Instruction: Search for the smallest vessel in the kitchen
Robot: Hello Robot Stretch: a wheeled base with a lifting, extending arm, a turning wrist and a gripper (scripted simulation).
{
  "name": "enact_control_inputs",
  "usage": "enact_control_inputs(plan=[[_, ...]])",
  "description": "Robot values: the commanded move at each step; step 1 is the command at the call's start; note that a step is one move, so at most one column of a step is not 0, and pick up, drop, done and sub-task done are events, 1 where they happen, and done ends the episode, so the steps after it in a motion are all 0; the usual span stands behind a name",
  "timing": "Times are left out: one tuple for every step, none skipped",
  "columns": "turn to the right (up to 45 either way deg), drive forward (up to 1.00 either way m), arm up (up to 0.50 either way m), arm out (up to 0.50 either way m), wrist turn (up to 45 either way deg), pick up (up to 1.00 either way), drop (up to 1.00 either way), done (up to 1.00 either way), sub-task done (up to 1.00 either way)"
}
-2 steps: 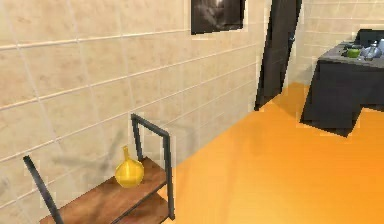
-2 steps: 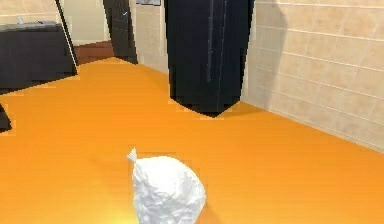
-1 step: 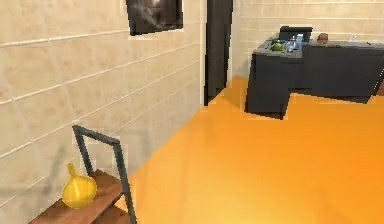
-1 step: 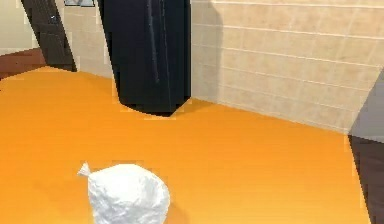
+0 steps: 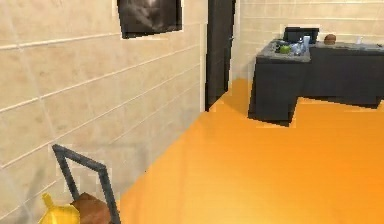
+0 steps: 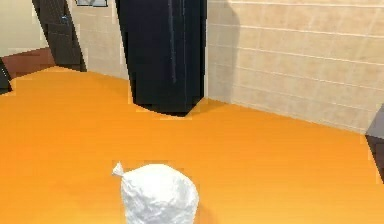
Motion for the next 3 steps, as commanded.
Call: enact_control_inputs(plan=[[15.0,0.00,0.00,0.00,0.0,0.00,0.00,0.00,0.00],[0.0,0.30,0.00,0.00,0.0,0.00,0.00,0.00,0.00],[-15.0,0.00,0.00,0.00,0.0,0.00,0.00,0.00,0.00]])
